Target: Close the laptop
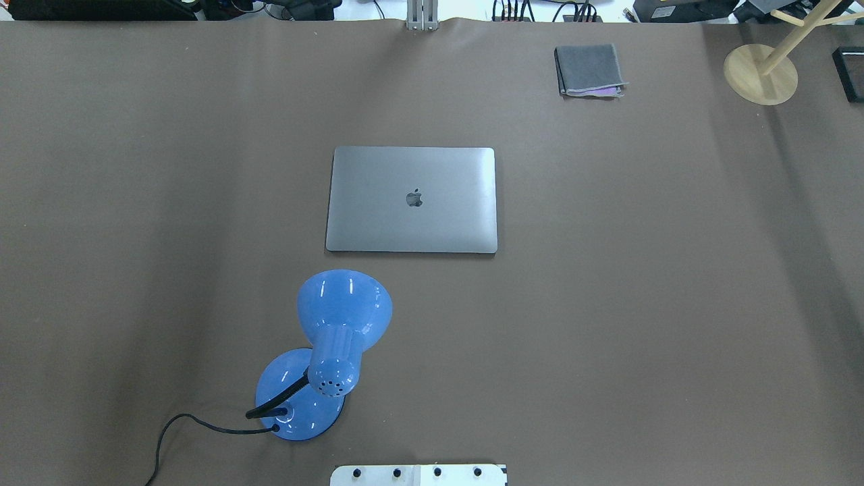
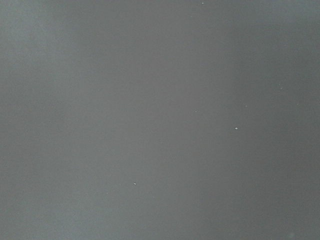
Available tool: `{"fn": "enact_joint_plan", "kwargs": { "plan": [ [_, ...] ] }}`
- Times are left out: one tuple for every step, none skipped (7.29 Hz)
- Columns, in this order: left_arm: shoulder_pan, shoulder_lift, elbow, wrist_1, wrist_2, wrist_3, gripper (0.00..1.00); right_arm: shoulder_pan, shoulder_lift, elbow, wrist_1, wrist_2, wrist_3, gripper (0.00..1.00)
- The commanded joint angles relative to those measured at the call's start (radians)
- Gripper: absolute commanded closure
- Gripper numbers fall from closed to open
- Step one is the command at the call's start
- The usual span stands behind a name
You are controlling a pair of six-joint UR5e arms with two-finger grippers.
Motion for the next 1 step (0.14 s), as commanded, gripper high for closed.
{"fn": "enact_joint_plan", "kwargs": {
  "plan": [
    [-0.002, 0.002, -0.015, 0.003, -0.004, -0.001, 0.02, 0.000, 0.001, 0.001, 0.000, -0.001, 0.000, 0.00]
  ]
}}
